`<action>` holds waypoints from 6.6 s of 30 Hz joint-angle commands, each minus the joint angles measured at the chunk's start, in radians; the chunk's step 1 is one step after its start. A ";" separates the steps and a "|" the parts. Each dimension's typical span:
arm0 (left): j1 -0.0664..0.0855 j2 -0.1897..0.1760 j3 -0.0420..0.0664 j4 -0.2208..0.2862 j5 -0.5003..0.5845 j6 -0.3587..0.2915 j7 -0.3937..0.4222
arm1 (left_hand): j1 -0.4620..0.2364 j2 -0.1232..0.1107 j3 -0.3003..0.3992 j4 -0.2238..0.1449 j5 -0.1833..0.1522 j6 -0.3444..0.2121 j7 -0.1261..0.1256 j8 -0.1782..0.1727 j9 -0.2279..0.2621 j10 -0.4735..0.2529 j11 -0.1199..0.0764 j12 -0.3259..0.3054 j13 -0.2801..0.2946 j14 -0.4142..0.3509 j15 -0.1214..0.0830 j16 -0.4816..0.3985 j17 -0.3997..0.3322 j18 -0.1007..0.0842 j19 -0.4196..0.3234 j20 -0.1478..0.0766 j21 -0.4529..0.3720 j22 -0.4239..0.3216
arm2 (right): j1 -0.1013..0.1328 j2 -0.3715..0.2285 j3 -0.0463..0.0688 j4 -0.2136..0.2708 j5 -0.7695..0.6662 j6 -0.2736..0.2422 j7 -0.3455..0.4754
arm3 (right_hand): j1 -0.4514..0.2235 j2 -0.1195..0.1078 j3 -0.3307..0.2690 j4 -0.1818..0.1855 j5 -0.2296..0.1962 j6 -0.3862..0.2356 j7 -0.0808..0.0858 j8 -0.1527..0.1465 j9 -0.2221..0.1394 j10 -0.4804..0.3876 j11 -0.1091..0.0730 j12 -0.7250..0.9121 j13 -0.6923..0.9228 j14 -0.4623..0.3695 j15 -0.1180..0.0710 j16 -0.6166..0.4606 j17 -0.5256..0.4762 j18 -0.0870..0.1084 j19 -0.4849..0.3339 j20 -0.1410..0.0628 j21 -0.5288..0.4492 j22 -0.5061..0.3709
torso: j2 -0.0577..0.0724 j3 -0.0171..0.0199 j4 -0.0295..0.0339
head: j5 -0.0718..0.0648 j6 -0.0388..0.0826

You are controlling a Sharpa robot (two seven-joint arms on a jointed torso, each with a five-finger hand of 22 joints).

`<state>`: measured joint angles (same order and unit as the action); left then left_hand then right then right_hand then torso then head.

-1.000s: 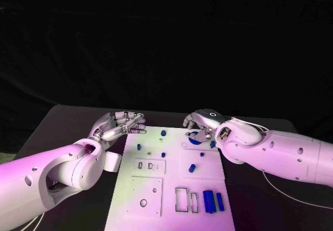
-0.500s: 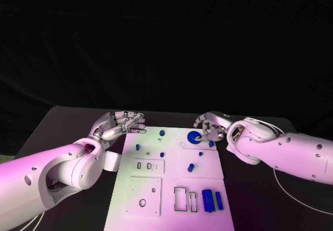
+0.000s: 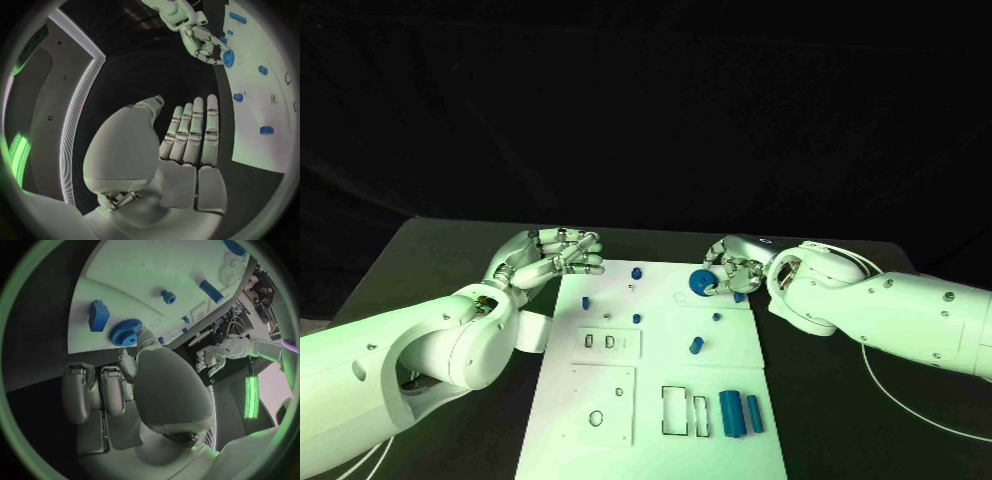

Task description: Assemble the parts on the task board

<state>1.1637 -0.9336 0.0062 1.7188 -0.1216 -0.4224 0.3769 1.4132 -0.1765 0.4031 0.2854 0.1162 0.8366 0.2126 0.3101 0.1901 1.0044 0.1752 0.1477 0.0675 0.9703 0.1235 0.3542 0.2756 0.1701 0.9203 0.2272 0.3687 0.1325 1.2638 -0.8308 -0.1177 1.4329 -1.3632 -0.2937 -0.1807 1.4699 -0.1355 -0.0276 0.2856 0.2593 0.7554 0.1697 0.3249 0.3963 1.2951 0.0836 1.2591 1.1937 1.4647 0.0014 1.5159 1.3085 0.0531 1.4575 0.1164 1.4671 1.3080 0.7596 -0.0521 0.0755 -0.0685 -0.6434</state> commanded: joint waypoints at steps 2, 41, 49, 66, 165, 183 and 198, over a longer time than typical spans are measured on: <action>0.001 0.003 0.001 -0.001 0.003 0.020 0.005 | -0.007 0.000 0.001 0.000 -0.002 -0.007 0.016 -0.005 0.001 -0.005 0.000 -0.004 0.000 -0.001 0.004 0.000 0.002 0.012 0.006 0.002 0.003 -0.001 | -0.002 0.009 0.000 -0.010 0.001 0.035 -0.010 | 0.003 0.014 -0.005 0.002 0.007 0.009 -0.001 0.005 0.002 0.014 0.000 0.019 0.020 0.081 0.008 0.007 0.136 -0.020 0.028 0.000 0.011 0.143 | -0.001 0.0004 -0.0006 | 0.000 -0.001; 0.001 0.009 0.001 -0.008 0.004 0.021 -0.004 | -0.007 0.001 0.002 -0.001 -0.002 -0.009 0.016 -0.006 0.001 -0.006 0.000 -0.008 0.000 -0.002 0.004 0.000 0.005 0.012 0.005 0.002 0.003 -0.002 | -0.016 0.027 -0.002 0.009 -0.157 -0.096 0.012 | 0.037 -0.015 0.368 -0.019 0.062 0.154 -0.024 -0.014 -0.016 0.144 -0.021 0.186 0.218 0.091 -0.008 0.032 0.193 -0.041 0.080 -0.015 0.069 0.223 | -0.001 0.0010 -0.0008 | 0.001 -0.003; 0.001 0.011 0.001 -0.010 0.004 0.022 -0.004 | -0.006 0.002 0.003 -0.002 -0.003 -0.010 0.016 -0.007 0.001 -0.007 0.001 -0.010 0.000 -0.003 0.005 0.000 0.005 0.012 0.005 0.002 0.002 -0.002 | -0.018 0.025 -0.001 0.092 -0.288 -0.196 -0.048 | -0.001 -0.049 0.419 -0.028 0.061 0.165 -0.027 -0.011 -0.008 0.153 -0.023 0.193 0.226 0.091 -0.010 0.032 0.192 -0.046 0.095 -0.016 0.084 0.241 | -0.002 0.0008 -0.0006 | 0.001 0.001; 0.001 0.018 0.001 -0.011 0.004 0.024 -0.002 | -0.006 0.002 0.003 -0.002 -0.003 -0.011 0.017 -0.007 0.001 -0.008 0.001 -0.011 0.000 -0.003 0.005 0.000 0.006 0.012 0.005 0.002 0.002 -0.003 | -0.019 0.165 -0.006 0.114 -0.395 -0.209 -0.112 | -0.027 -0.063 0.449 -0.036 0.042 0.169 -0.029 -0.011 -0.002 0.156 -0.025 0.194 0.228 0.091 -0.012 0.032 0.190 -0.048 0.100 -0.018 0.090 0.247 | -0.002 -0.0041 0.0063 | 0.000 -0.003; 0.001 0.007 0.001 -0.016 -0.005 0.016 0.002 | -0.003 0.002 0.004 -0.003 -0.004 -0.013 0.019 -0.008 0.002 -0.009 0.003 -0.016 0.000 -0.007 0.006 -0.002 0.008 0.012 0.003 0.003 0.001 -0.004 | -0.022 0.012 -0.007 0.156 -0.083 -0.243 0.081 | -0.244 -0.020 0.326 -0.020 0.001 0.121 -0.008 -0.118 0.024 0.136 -0.004 0.173 0.209 0.088 0.007 0.030 0.180 -0.044 0.090 -0.001 0.075 0.237 | -0.007 0.0071 -0.0136 | 0.009 0.000; 0.000 0.007 0.000 -0.026 -0.005 0.043 0.003 | -0.002 0.001 0.005 -0.003 -0.004 -0.009 0.018 -0.006 0.004 -0.001 0.002 -0.018 0.002 -0.007 0.006 -0.001 0.013 0.012 0.002 0.004 0.002 -0.005 | -0.023 -0.188 -0.008 0.051 0.225 -0.081 0.351 | -0.099 -0.084 0.352 -0.114 -0.026 0.123 -0.016 -0.140 0.026 0.138 -0.012 0.176 0.214 0.094 0.000 0.039 0.210 -0.043 0.089 -0.006 0.073 0.238 | -0.012 0.0257 -0.0350 | -0.004 0.000; 0.000 0.007 0.000 -0.032 -0.005 0.045 0.003 | -0.002 0.001 0.005 -0.003 -0.004 -0.009 0.018 -0.006 0.004 -0.001 0.002 -0.018 0.002 -0.007 0.006 -0.001 0.013 0.012 0.002 0.004 0.002 -0.005 | -0.068 -0.167 -0.008 0.000 0.224 -0.071 0.350 | -0.099 -0.087 0.348 -0.116 -0.016 0.097 0.002 -0.158 0.023 0.133 0.003 0.172 0.209 0.095 0.011 0.039 0.212 -0.043 0.088 -0.001 0.073 0.237 | -0.012 0.0251 -0.0347 | 0.002 -0.006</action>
<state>1.1629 -0.9273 0.0058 1.6858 -0.1235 -0.3975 0.3700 1.4132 -0.1765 0.4031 0.2854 0.1162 0.8294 0.2124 0.3053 0.1927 1.0009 0.1786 0.1307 0.0684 0.9666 0.1271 0.3541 0.2878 0.1701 0.9203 0.2272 0.3687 0.1288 1.2007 -1.0013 -0.1259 1.4352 -1.1439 -0.3875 0.1529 1.3648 -0.2173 0.3216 0.1736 0.2401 0.8572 0.1715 0.1724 0.4200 1.4285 0.0799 1.4342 1.3077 1.4647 0.0054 1.5511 1.3080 0.0106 1.4678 0.1129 1.5450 1.3075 0.7477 -0.0260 0.0411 -0.0681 -0.6477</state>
